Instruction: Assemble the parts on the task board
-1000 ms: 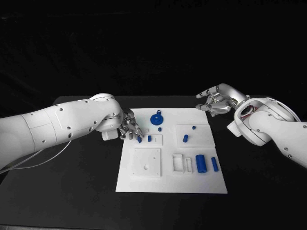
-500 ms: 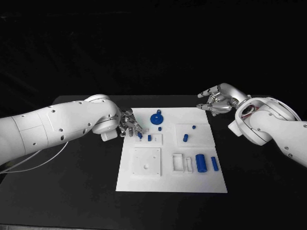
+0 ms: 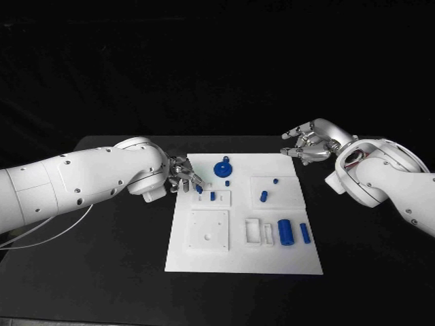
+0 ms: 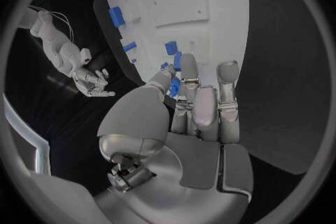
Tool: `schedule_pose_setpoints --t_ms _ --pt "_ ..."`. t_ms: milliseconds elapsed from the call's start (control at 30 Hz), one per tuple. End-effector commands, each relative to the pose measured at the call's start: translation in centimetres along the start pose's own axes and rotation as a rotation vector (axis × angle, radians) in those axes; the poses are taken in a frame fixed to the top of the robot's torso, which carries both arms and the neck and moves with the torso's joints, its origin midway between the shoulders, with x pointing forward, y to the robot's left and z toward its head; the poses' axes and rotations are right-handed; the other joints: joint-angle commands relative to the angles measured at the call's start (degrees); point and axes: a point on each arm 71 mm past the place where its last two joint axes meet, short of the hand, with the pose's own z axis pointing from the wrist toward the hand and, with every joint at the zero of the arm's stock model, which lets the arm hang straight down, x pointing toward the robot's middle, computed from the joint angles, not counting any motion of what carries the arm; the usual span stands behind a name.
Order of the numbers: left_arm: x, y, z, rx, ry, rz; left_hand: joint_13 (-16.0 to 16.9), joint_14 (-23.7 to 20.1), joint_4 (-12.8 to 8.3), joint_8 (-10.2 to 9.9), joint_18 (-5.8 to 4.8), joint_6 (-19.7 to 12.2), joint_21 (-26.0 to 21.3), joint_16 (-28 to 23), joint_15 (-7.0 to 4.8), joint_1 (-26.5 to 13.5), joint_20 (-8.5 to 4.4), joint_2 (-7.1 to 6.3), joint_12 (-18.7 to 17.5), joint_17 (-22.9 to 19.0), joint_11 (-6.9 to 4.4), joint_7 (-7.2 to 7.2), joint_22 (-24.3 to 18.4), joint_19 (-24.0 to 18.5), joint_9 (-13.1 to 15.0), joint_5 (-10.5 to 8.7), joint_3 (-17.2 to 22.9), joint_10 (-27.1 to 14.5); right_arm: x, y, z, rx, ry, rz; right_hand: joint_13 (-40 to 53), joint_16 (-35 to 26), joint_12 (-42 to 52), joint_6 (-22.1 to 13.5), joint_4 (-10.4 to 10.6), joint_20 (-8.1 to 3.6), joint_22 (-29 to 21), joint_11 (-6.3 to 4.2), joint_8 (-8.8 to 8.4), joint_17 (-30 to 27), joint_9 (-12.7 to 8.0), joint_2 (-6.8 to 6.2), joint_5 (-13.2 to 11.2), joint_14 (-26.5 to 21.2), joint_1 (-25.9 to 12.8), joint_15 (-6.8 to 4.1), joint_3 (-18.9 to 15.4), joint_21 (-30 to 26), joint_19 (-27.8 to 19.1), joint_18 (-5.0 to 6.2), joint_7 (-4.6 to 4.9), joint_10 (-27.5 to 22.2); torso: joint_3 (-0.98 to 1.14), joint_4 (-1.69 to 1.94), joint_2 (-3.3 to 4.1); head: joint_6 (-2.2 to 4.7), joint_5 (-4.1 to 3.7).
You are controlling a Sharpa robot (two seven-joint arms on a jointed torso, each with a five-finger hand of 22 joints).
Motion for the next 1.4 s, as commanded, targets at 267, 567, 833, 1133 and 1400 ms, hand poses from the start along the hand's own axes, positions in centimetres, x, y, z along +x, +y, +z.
schedule_pose_setpoints --t_ms 267,567,833,1133,1400 --pt "0.2 0.5 -1.0 0.063 -0.179 -0.021 -0.85 0.43 -3.19 -0.32 1.21 1.55 1.02 0.26 -0.11 0.82 0.15 -0.45 -0.45 -0.58 -0.71 -0.64 1.72 0.7 1.42 0.31 4.04 3.05 -0.1 0.1 -0.1 -0.011 -0.003 0.001 0.1 0.12 0.31 0.02 0.28 -0.24 0.09 -0.19 -0.2 0.03 -0.02 0.21 0.38 0.21 -0.58 -0.18 0.04 -0.1 -0.06 0.61 -0.11 -0.2 0.11 0.06 0.0 -0.13 0.29" --pt "1.5 1.4 -1.9 0.094 -0.266 -0.044 -1.61 0.35 -2.51 -0.67 1.19 2.22 1.59 0.33 -0.28 1.34 0.0 -0.99 -0.22 -1.11 -0.79 -0.74 1.85 0.91 1.24 0.81 4.06 3.21 -0.2 0.0 -0.2 -0.008 -0.005 0.001 0.1 0.12 0.31 0.02 0.28 -0.24 0.09 -0.19 -0.2 0.03 -0.02 0.21 0.38 0.21 -0.58 -0.18 0.04 -0.1 -0.06 0.61 -0.11 -0.2 0.12 0.04 -0.03 -0.2 0.52" --pt "2.6 1.7 -2.2 0.125 -0.321 -0.072 -1.99 0.37 -2.0 -0.9 1.28 2.69 2.46 0.71 -0.46 1.67 -0.11 -1.53 0.31 -1.1 -0.93 -0.84 2.01 1.17 1.15 1.4 4.13 3.27 -0.2 -0.1 -0.3 -0.006 -0.005 0.0 0.08 0.17 0.3 -0.09 0.4 -0.25 0.0 -0.2 -0.21 0.07 -0.03 0.13 0.37 0.23 -0.59 -0.17 -0.09 -0.09 -0.02 0.6 -0.11 -0.17 0.02 -0.02 0.04 -0.19 0.63" --pt "3.5 1.6 -2.2 0.138 -0.327 -0.106 -2.21 0.33 -1.85 -1.04 1.32 2.86 2.66 0.8 -0.5 1.79 -0.14 -1.73 0.5 -1.29 -0.94 -0.87 2.01 1.15 1.1 1.58 4.28 3.26 -0.2 -0.2 -0.3 -0.005 -0.004 0.0 0.08 0.17 0.3 -0.09 0.4 -0.25 0.0 -0.2 -0.21 0.07 -0.03 0.13 0.37 0.23 -0.59 -0.17 -0.09 -0.09 -0.02 0.6 -0.11 -0.17 0.08 -0.17 0.09 -0.58 0.6" --pt "3.7 1.7 -1.9 0.128 -0.324 -0.093 -2.36 0.3 -1.77 -1.15 1.36 2.91 2.71 0.84 -0.5 1.91 -0.12 -1.79 0.55 -1.38 -0.93 -0.85 2.0 1.1 1.08 1.59 4.36 3.27 -0.3 -0.2 -0.3 -0.004 -0.004 0.0 0.08 0.17 0.3 -0.09 0.4 -0.25 0.0 -0.2 -0.21 0.07 -0.03 0.13 0.37 0.23 -0.59 -0.17 -0.09 -0.09 -0.02 0.6 -0.11 -0.17 0.03 -0.08 0.07 -0.64 0.52"
